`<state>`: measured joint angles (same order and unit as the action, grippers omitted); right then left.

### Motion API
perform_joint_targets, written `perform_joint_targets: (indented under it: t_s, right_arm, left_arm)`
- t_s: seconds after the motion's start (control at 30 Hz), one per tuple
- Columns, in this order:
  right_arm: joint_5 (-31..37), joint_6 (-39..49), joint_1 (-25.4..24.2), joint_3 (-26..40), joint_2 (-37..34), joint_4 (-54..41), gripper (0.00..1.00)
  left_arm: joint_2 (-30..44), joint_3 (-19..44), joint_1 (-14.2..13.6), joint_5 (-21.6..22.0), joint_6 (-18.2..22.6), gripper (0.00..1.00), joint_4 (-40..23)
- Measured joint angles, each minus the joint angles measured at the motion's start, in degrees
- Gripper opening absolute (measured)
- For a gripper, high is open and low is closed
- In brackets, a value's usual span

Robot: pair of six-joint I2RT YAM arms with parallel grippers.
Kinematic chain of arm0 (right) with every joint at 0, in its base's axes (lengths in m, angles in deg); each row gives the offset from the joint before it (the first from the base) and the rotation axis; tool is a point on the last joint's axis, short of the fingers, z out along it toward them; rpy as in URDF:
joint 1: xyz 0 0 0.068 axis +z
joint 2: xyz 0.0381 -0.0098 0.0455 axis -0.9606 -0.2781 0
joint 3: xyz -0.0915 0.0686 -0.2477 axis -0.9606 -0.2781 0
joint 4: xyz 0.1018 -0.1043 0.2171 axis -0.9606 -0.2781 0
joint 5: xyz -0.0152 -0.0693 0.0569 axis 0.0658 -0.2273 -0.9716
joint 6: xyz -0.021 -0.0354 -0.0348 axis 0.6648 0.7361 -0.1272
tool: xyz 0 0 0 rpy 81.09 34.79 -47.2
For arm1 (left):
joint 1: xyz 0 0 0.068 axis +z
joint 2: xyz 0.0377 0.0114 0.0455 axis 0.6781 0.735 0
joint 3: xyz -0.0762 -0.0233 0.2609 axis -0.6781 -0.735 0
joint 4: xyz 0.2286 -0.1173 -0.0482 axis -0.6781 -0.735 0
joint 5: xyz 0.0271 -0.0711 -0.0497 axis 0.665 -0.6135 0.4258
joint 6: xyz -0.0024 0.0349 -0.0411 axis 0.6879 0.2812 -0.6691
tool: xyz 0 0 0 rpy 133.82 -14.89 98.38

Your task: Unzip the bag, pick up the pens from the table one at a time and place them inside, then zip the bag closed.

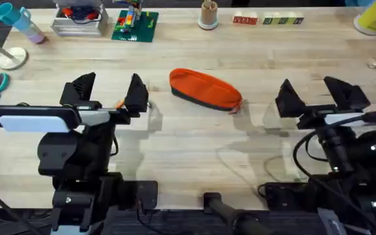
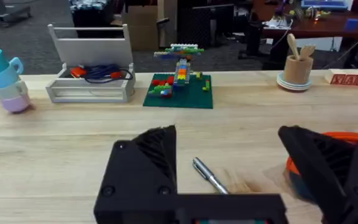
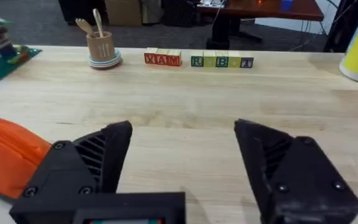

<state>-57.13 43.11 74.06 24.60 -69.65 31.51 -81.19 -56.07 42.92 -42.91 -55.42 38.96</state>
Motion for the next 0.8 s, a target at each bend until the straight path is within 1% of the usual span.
perform_joint_targets:
  t_s: [0.1, 0.27, 0.33, 0.43, 0.6, 0.7, 0.8]
  right_arm:
    - [-0.28, -0.02, 0.0, 0.0, 0.0, 0.38, 0.998]
    - [-0.91, -1.27, 0.0, 0.04, 0.0, 1.05, 0.997]
    - [-1.1, -1.98, 0.0, 0.5, 0.0, 0.76, 0.997]
    - [-1.29, -2.63, 0.0, 2.59, -0.11, 0.19, 0.998]
    - [-1.31, -3.06, 0.0, 10.07, -1.06, -6.2, 0.996]
    - [-1.31, -3.09, 0.0, 15.3, -4.01, -11.24, 0.998]
    - [-1.31, -3.18, 0.0, 21.36, -8.51, -17.21, 0.998]
  left_arm:
    - [0.0, 0.0, 0.0, -0.02, 0.0, 0.995, 0.27]
    - [0.0, 0.09, 0.01, -0.04, -0.02, 0.993, 2.87]
    - [0.0, 0.39, 0.0, -0.04, -0.02, 0.993, 2.25]
    - [0.0, 2.44, 0.0, -0.02, -0.02, 0.993, -0.57]
    - [1.42, 10.24, 0.01, 0.0, -0.02, 0.993, -7.61]
    - [4.29, 16.19, 0.01, 0.0, -0.02, 0.994, -12.39]
    - [8.17, 22.4, 0.0, 0.0, -0.02, 0.994, -17.11]
